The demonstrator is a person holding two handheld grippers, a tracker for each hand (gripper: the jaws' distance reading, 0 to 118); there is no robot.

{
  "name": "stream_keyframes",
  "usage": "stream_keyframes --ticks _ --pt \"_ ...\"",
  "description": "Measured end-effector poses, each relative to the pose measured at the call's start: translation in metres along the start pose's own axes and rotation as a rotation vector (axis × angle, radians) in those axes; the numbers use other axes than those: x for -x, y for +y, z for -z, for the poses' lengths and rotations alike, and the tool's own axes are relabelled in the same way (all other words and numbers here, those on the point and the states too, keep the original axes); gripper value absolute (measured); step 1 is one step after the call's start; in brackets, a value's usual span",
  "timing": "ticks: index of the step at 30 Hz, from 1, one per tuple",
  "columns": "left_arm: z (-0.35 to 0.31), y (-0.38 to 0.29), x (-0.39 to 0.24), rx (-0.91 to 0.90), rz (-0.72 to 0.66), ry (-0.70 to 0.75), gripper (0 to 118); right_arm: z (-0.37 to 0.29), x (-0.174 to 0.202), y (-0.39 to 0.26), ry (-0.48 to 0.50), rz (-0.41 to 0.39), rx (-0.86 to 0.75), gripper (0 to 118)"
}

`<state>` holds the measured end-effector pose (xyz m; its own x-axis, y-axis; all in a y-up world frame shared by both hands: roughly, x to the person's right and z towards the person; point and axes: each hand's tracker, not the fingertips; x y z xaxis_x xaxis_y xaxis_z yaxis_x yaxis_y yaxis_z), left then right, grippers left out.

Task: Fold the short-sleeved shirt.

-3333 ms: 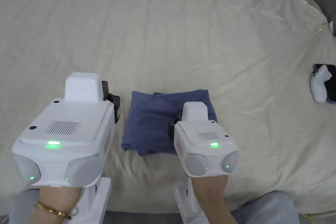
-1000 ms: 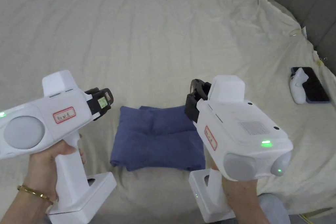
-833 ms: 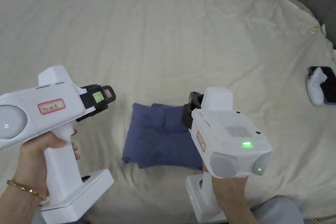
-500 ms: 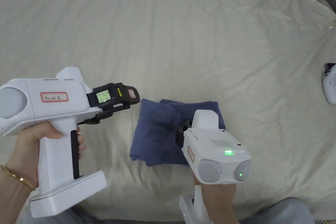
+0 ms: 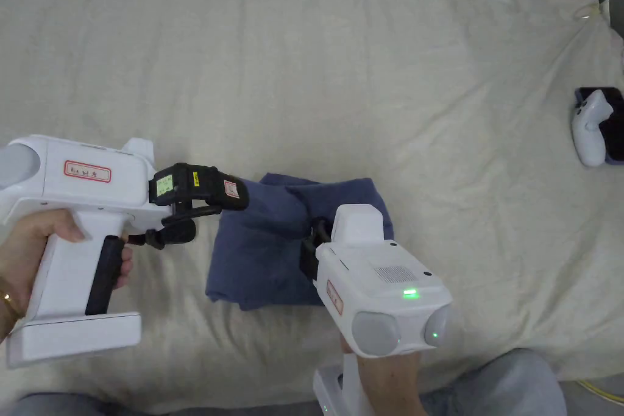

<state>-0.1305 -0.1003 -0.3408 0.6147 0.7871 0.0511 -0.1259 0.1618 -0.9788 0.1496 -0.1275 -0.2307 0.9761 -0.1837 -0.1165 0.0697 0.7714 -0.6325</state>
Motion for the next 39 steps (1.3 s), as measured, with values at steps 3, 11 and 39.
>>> stream_keyframes --ticks 3,11,39 --pt "0.019 0.001 0.008 0.105 -0.010 0.041 109 0.000 -0.005 -0.001 0.013 0.014 -0.004 0" --pt "0.028 -0.004 0.019 0.080 -0.049 -0.122 99 0.003 -0.010 -0.003 0.034 0.041 -0.009 0" --pt "-0.143 0.005 -0.031 -0.083 0.113 0.643 26 -0.143 -0.042 0.130 0.082 -0.094 -0.346 0"
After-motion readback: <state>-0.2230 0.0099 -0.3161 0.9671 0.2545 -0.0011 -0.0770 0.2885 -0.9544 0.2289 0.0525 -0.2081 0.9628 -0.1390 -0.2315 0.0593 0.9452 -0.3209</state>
